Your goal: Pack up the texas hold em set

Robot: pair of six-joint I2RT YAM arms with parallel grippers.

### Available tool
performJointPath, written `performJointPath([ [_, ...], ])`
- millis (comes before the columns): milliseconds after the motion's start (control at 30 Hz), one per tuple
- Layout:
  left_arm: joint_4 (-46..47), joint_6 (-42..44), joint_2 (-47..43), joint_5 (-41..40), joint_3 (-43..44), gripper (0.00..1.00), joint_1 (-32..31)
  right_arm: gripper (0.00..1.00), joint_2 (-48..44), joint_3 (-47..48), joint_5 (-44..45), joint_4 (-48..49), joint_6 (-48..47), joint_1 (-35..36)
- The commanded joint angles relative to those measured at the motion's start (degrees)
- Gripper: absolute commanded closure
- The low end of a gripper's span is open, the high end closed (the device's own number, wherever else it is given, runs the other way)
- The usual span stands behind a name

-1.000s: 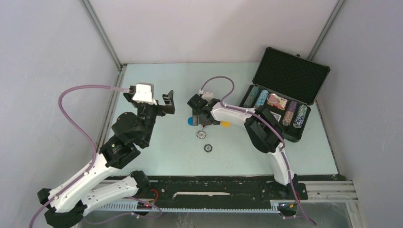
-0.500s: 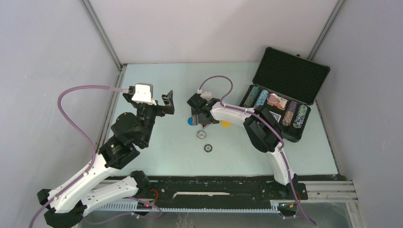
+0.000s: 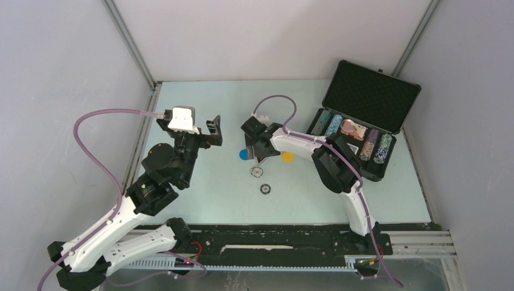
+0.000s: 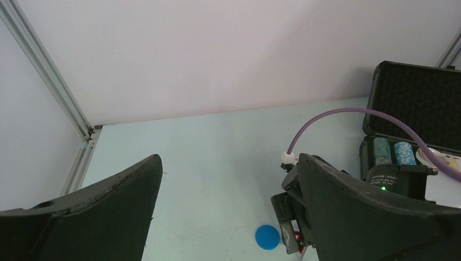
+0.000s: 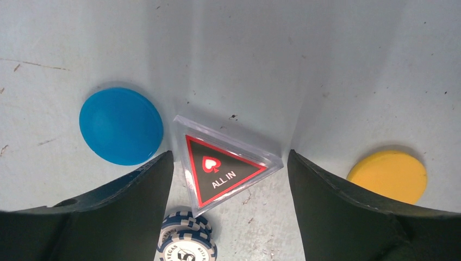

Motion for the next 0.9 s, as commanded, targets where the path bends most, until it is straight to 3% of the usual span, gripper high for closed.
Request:
performJointPath([
  [0,1.0,-1.0,0.0,0.7,0.9,0.00,0.4,0.16,-0.6,-0.9,-2.5,0.4,-2.7,-1.9],
  [867,0.7,-1.3,0.2,1.1,1.0,0.00,0.7,0.16,0.2,1.0,-2.7,-2.4,0.2,0.2],
])
